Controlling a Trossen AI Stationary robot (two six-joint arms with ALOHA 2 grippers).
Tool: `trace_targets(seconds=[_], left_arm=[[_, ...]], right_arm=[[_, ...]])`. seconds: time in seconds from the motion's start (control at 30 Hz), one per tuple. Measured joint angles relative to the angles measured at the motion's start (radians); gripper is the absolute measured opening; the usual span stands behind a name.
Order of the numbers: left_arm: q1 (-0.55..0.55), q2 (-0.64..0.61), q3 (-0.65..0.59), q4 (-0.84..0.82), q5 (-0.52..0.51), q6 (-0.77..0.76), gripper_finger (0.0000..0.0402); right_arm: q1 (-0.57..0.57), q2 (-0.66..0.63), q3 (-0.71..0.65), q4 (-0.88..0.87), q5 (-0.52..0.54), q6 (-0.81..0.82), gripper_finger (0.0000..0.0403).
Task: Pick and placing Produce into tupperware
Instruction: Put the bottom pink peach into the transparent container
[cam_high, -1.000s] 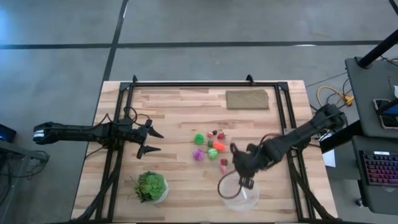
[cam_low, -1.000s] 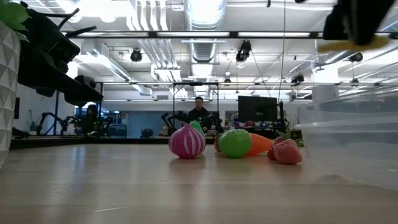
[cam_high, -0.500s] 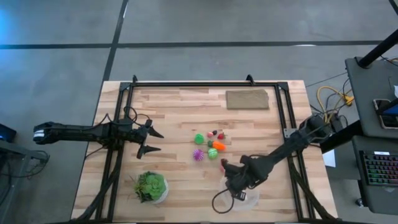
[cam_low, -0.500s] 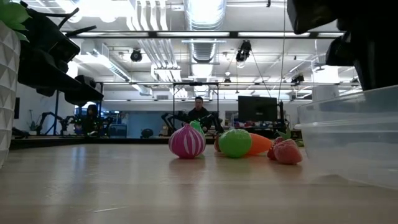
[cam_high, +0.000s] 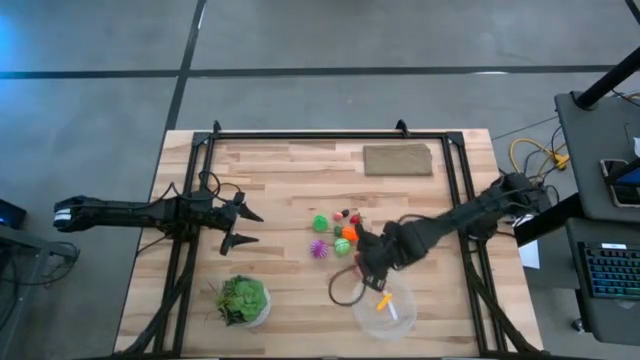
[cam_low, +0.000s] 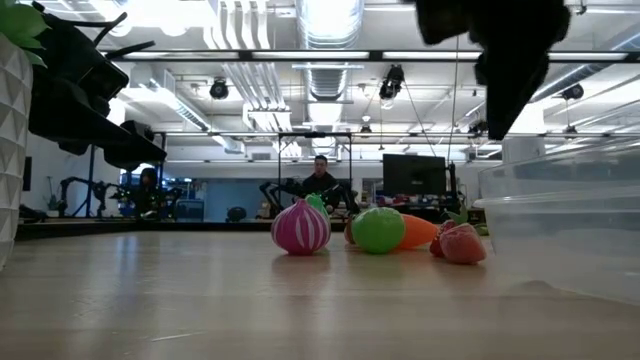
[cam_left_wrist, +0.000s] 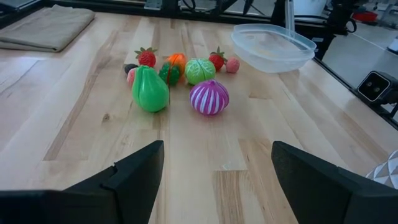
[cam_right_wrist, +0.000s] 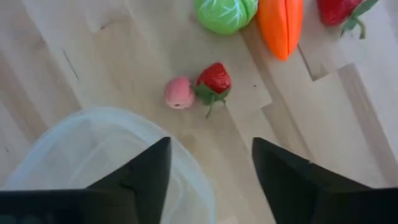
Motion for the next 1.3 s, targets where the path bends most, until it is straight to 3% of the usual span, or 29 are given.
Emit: trace_targets(seconds=[0.2, 0.5, 0.73, 1.0, 1.3], left_arm=[[0.000, 0.000, 0.000, 0.000, 0.000, 0.000, 0.0283], [0.000, 0.000, 0.000, 0.000, 0.000, 0.000, 0.0283], [0.000, 0.000, 0.000, 0.000, 0.000, 0.000, 0.0283], [0.000, 0.000, 0.000, 0.000, 0.000, 0.000, 0.0283], [0.000, 0.000, 0.000, 0.000, 0.000, 0.000, 0.0283]], right_arm=[[-0.116, 0.044, -0.002, 0.002, -0.108, 0.012, 0.0253], [-0.184, 0.066, 0.009, 0.027, -0.233, 0.222, 0.0214], [-0.125, 0.076, 0.008, 0.045, -0.202, 0.381, 0.0197], [-0.083, 0.158, 0.006, 0.063, -0.205, 0.523, 0.0209], [-0.067, 0.216, 0.025, 0.221, -0.202, 0.692, 0.0216]])
